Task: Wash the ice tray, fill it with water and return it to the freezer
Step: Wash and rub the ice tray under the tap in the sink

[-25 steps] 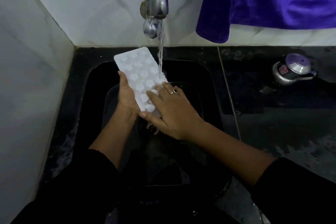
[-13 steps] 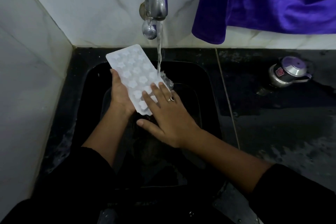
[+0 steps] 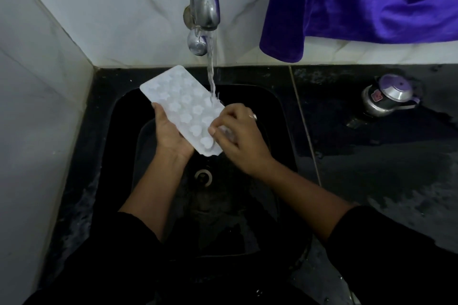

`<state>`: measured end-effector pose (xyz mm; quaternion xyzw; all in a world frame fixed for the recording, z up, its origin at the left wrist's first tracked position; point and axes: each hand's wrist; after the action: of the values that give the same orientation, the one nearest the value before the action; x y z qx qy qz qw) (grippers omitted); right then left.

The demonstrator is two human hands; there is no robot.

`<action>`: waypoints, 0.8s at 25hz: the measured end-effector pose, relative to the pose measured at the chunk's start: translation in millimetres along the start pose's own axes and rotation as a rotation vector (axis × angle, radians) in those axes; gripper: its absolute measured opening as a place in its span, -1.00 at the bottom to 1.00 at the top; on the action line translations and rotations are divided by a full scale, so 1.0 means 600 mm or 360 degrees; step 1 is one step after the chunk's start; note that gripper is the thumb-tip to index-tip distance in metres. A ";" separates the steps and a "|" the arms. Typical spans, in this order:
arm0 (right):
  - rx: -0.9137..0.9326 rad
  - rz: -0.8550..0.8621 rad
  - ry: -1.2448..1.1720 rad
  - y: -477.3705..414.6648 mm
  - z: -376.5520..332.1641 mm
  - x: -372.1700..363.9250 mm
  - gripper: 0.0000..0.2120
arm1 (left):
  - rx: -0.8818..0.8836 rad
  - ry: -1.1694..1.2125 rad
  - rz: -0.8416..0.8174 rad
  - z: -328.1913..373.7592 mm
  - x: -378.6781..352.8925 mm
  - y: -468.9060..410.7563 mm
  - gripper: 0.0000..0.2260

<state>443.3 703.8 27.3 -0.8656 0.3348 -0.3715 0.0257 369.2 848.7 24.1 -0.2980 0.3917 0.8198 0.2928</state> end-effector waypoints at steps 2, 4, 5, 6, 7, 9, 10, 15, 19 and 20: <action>-0.0416 0.0362 -0.0296 0.027 -0.003 -0.023 -0.64 | -0.0036 0.0081 -0.0042 0.009 -0.006 0.004 -0.38; -0.0988 0.0431 -0.0736 0.033 -0.017 -0.035 -0.47 | -0.0094 0.0103 -0.0049 0.012 -0.009 0.009 -0.43; -0.1223 0.0380 -0.1059 0.030 -0.021 -0.037 -0.47 | -0.0126 0.0106 -0.0042 0.013 -0.006 0.009 -0.45; -0.1391 0.0329 -0.1354 0.025 -0.018 -0.036 -0.49 | -0.0147 0.0111 -0.0031 0.015 -0.001 0.011 -0.47; -0.1496 0.0323 -0.1525 0.017 -0.008 -0.033 -0.52 | -0.0166 0.0112 -0.0027 0.020 0.007 0.011 -0.46; -0.1561 0.0361 -0.1644 0.002 0.022 -0.025 -0.54 | -0.0193 0.0046 -0.0057 0.040 0.025 0.015 -0.43; -0.1573 0.0360 -0.1664 -0.005 0.036 -0.020 -0.55 | -0.0199 -0.0042 -0.0036 0.052 0.036 0.018 -0.39; -0.1562 0.0294 -0.1714 -0.047 0.050 -0.014 -0.63 | -0.0170 -0.0546 0.0205 0.102 0.101 0.042 -0.47; -0.1377 0.0198 -0.1590 -0.080 0.013 0.005 -0.64 | -0.0184 -0.0580 0.0336 0.097 0.144 0.060 -0.63; -0.1318 0.0163 -0.1549 -0.084 0.004 0.017 -0.65 | -0.0178 -0.0585 0.0351 0.090 0.150 0.061 -0.63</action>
<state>478.3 735.9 46.8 -0.8563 0.4416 0.2258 -0.1441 270.6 896.0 4.2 -0.1147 0.3158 0.9078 0.2509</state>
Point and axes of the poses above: each hand's wrist, its own y-axis away from the middle knuckle, its own x-axis out of the back of the hand, z = x × y, and after that the axes turned 3 degrees about -y, right-handed
